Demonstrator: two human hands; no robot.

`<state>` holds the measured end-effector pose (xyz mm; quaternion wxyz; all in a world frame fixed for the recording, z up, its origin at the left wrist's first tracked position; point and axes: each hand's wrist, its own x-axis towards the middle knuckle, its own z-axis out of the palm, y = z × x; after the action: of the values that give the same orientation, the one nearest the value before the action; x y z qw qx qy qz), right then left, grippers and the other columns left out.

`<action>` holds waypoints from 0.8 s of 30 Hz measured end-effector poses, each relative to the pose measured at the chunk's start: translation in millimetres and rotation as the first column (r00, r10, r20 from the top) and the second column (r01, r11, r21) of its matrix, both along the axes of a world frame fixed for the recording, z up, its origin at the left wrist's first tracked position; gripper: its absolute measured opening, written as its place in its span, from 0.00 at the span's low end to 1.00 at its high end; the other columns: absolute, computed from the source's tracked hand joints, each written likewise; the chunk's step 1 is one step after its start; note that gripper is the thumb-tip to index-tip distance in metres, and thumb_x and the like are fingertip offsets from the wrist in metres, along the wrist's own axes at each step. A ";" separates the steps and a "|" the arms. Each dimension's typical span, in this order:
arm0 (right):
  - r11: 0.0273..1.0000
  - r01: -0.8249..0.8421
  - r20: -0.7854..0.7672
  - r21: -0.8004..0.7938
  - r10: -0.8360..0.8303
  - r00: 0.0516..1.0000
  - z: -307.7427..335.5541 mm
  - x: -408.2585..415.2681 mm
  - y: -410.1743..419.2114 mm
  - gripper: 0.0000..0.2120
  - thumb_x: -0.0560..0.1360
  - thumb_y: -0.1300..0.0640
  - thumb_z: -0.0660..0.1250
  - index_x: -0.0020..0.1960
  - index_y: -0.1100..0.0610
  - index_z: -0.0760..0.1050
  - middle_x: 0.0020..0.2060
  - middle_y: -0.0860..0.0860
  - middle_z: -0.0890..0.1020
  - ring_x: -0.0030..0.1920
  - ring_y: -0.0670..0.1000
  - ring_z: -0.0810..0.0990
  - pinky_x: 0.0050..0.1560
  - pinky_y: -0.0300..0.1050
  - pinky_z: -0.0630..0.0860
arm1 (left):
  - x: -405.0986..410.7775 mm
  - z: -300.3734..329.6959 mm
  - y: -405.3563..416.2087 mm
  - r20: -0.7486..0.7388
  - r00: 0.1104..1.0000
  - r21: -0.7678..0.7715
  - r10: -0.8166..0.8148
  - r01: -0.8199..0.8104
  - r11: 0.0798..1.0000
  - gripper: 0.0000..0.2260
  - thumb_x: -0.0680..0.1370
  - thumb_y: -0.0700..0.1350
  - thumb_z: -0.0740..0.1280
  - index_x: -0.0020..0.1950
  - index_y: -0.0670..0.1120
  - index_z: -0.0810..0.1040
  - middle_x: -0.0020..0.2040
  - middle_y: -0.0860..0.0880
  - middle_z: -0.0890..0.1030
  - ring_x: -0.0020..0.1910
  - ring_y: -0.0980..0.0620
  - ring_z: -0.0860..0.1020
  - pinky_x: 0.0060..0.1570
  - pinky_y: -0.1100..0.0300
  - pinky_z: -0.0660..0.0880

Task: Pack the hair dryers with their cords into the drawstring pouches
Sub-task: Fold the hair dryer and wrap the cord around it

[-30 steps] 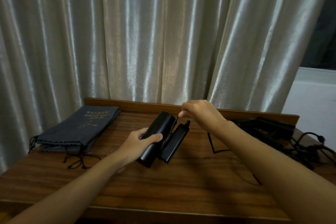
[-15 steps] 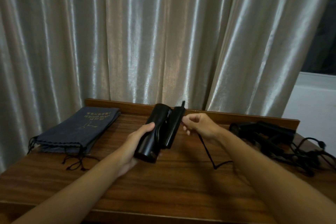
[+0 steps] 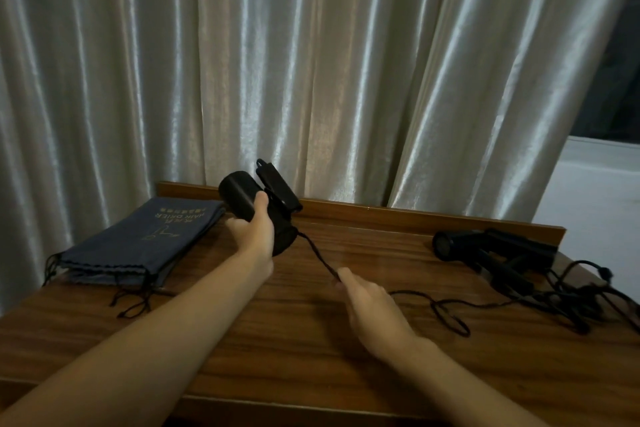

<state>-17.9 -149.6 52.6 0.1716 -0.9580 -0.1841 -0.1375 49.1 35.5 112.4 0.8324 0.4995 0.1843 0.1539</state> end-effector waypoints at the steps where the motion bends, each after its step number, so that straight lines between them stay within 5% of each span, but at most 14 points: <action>1: 0.998 0.000 0.088 -0.060 0.006 0.996 6.8 -0.9 -1.8 0.21 0.80 0.63 0.62 0.69 0.48 0.64 0.61 0.47 0.77 0.56 0.46 0.79 0.56 0.41 0.77 | -0.3 -3.3 -0.5 0.006 1.000 0.082 0.020 -0.021 0.996 0.28 0.77 0.57 0.67 0.70 0.45 0.63 0.56 0.46 0.75 0.54 0.47 0.76 0.58 0.51 0.73; 3: 0.981 -0.052 0.309 -0.185 0.108 0.945 25.0 -4.4 -3.9 0.26 0.75 0.63 0.71 0.70 0.53 0.68 0.55 0.48 0.79 0.50 0.46 0.80 0.53 0.36 0.75 | -1.5 -9.5 1.2 0.052 0.998 0.217 0.037 -0.048 0.975 0.26 0.78 0.55 0.67 0.70 0.46 0.63 0.57 0.46 0.75 0.53 0.48 0.75 0.54 0.54 0.72; 6: 0.948 -0.106 0.521 -0.299 0.256 0.814 57.3 -3.1 -10.8 0.18 0.67 0.63 0.79 0.55 0.57 0.81 0.37 0.48 0.81 0.32 0.44 0.77 0.33 0.30 0.70 | -1.6 -18.6 7.6 0.062 0.998 0.458 -0.004 -0.024 0.889 0.23 0.77 0.55 0.68 0.67 0.46 0.66 0.56 0.47 0.77 0.53 0.47 0.77 0.53 0.51 0.75; 10: 0.929 -0.116 0.623 -0.351 0.324 0.712 102.1 16.6 -18.0 0.05 0.74 0.57 0.74 0.48 0.57 0.83 0.35 0.51 0.81 0.32 0.49 0.79 0.28 0.43 0.76 | -9.1 -29.4 15.3 0.047 0.972 0.724 -0.230 0.125 0.678 0.21 0.75 0.57 0.70 0.62 0.51 0.70 0.49 0.52 0.78 0.46 0.54 0.79 0.38 0.62 0.75; 15: 0.949 -0.079 0.483 -0.306 0.226 0.846 131.0 43.5 -19.4 0.14 0.75 0.45 0.70 0.46 0.56 0.81 0.39 0.49 0.81 0.39 0.50 0.80 0.38 0.49 0.78 | -24.8 -29.8 18.2 -0.030 0.818 0.768 -0.574 0.386 0.510 0.22 0.72 0.58 0.72 0.64 0.55 0.72 0.53 0.53 0.80 0.49 0.54 0.82 0.43 0.61 0.79; 20: 0.973 -0.173 0.197 -0.151 0.201 0.960 138.5 68.9 -25.7 0.04 0.74 0.59 0.72 0.48 0.58 0.84 0.45 0.51 0.83 0.49 0.52 0.81 0.53 0.45 0.76 | -42.3 -28.1 21.1 -0.069 0.739 0.669 -0.670 0.532 0.519 0.26 0.67 0.64 0.72 0.62 0.56 0.76 0.54 0.53 0.83 0.50 0.54 0.83 0.50 0.57 0.80; 24: 0.982 -0.181 0.036 -0.047 0.183 0.982 136.4 79.0 -34.0 0.02 0.73 0.58 0.75 0.45 0.54 0.84 0.42 0.44 0.82 0.45 0.44 0.82 0.48 0.39 0.77 | -51.8 -25.7 32.3 -0.102 0.682 0.597 -0.725 0.625 0.504 0.23 0.69 0.66 0.71 0.63 0.62 0.76 0.53 0.55 0.84 0.50 0.53 0.84 0.49 0.57 0.80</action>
<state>61.1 -183.6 189.0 0.1587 -0.9377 -0.2773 -0.1363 -2.7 67.9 86.7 0.6393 0.7480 -0.1510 -0.0949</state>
